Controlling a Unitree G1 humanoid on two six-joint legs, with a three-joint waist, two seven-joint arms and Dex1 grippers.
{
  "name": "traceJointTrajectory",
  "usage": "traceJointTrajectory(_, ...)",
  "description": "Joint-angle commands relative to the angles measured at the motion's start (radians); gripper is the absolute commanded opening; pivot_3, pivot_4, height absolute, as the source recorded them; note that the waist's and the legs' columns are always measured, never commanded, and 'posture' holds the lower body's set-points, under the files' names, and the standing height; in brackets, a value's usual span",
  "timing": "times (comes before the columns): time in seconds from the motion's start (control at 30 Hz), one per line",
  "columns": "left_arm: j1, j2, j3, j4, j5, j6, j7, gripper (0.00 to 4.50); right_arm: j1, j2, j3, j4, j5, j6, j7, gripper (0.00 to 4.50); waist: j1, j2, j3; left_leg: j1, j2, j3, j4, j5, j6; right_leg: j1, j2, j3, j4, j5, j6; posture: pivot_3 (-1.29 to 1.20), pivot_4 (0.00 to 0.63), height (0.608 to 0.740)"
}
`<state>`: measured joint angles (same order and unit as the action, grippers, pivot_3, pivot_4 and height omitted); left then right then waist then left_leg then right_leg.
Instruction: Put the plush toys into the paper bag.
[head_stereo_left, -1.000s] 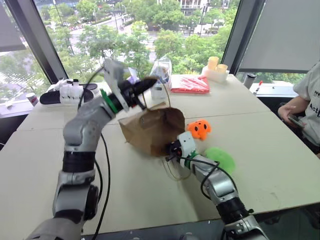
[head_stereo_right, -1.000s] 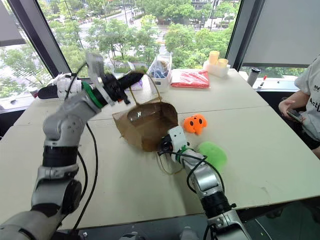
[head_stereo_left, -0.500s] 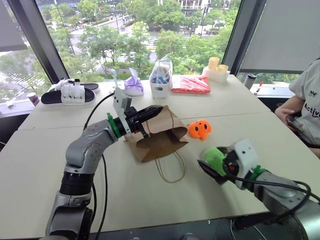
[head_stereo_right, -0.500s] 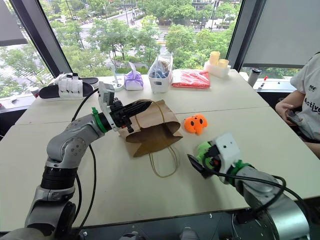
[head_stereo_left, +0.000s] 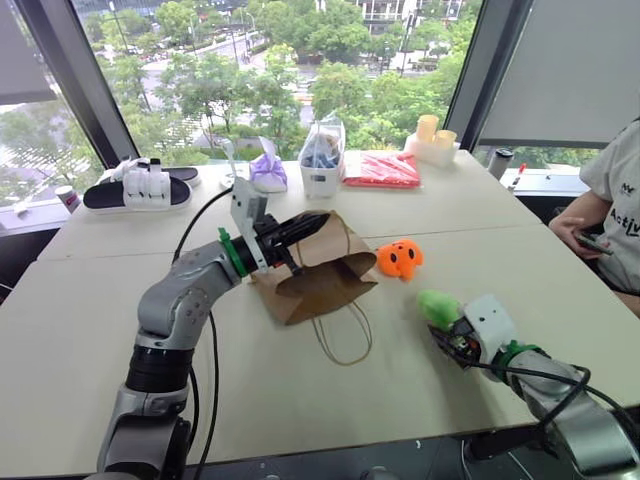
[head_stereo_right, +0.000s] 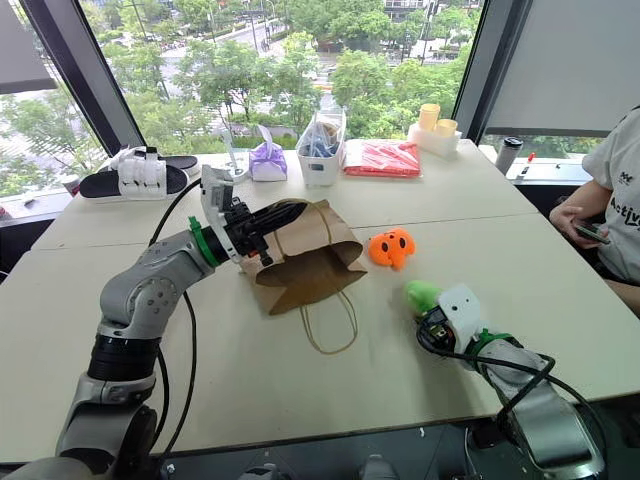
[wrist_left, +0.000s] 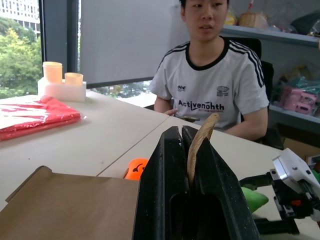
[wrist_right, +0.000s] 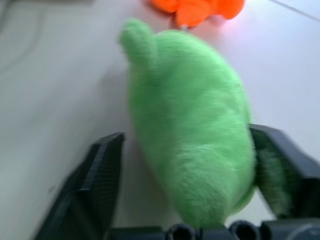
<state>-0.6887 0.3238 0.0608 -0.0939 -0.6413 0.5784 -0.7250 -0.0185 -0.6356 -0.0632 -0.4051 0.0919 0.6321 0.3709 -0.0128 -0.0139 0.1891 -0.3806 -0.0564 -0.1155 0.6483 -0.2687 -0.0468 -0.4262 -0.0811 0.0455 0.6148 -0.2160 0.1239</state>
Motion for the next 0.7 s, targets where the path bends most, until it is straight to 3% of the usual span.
traceJointTrajectory(0.03, -0.016, 0.002, 0.015, -0.044, 0.0, -0.022, 0.014, 0.0, -0.028, -0.008, -0.016, 0.008, -0.011, -0.04, 0.015, 1.58, 0.0, 0.0, 0.0, 0.0, 0.0, 0.0, 0.0, 0.0, 0.0, 0.0, 0.0, 0.0, 0.0, 0.0, 0.0, 0.0, 0.15, 0.74)
traceJointTrajectory(0.13, -0.014, 0.003, 0.017, -0.044, -0.001, -0.023, 0.022, 0.0, -0.041, -0.01, -0.044, -0.002, 0.006, -0.046, 0.035, 0.09, 0.0, 0.0, 0.0, 0.0, 0.0, 0.0, 0.0, 0.0, 0.0, 0.0, 0.0, 0.0, 0.0, 0.0, 0.0, 0.0, 0.15, 0.74)
traceJointTrajectory(0.3, -0.035, -0.008, 0.022, -0.026, -0.011, -0.015, 0.041, 0.0, -0.071, -0.01, -0.173, -0.253, 0.239, 0.119, 0.137, 0.03, 0.001, 0.0, 0.0, 0.0, 0.0, 0.0, 0.0, 0.0, 0.0, 0.0, 0.0, 0.0, 0.0, 0.0, 0.0, 0.0, 0.15, 0.74)
traceJointTrajectory(0.37, -0.05, -0.014, 0.023, -0.014, -0.017, -0.01, 0.045, 0.0, -0.111, -0.006, -0.163, -0.34, 0.324, 0.199, 0.15, 0.03, -0.001, 0.0, 0.0, 0.0, 0.0, -0.001, 0.0, 0.0, 0.0, 0.0, 0.0, 0.0, 0.0, 0.0, 0.0, 0.0, 0.15, 0.74)
traceJointTrajectory(0.47, -0.065, -0.02, 0.021, -0.005, -0.019, -0.007, 0.042, 0.0, -0.166, 0.008, -0.097, -0.395, 0.383, 0.263, 0.147, 0.03, 0.001, 0.0, 0.0, 0.0, 0.0, -0.001, 0.0, 0.0, 0.0, 0.0, 0.0, 0.0, 0.0, 0.0, 0.0, 0.0, 0.15, 0.74)
traceJointTrajectory(0.53, -0.073, -0.03, 0.02, -0.011, -0.026, 0.004, 0.051, 0.0, -0.207, 0.092, -0.007, -0.343, 0.37, 0.263, 0.092, 0.03, 0.001, -0.001, 0.0, 0.001, 0.0, -0.001, 0.0, 0.0, 0.0, 0.001, 0.0, 0.0, 0.0, 0.0, 0.0, 0.0, 0.15, 0.74)
traceJointTrajectory(0.7, -0.074, -0.05, 0.014, -0.048, -0.064, 0.044, 0.058, 0.0, -0.339, 0.259, 0.229, -0.066, 0.221, 0.113, 0.034, 0.03, -0.006, -0.001, 0.0, 0.001, 0.0, 0.0, 0.0, 0.0, 0.0, 0.001, 0.0, 0.0, 0.0, 0.0, 0.0, 0.0, 0.15, 0.74)
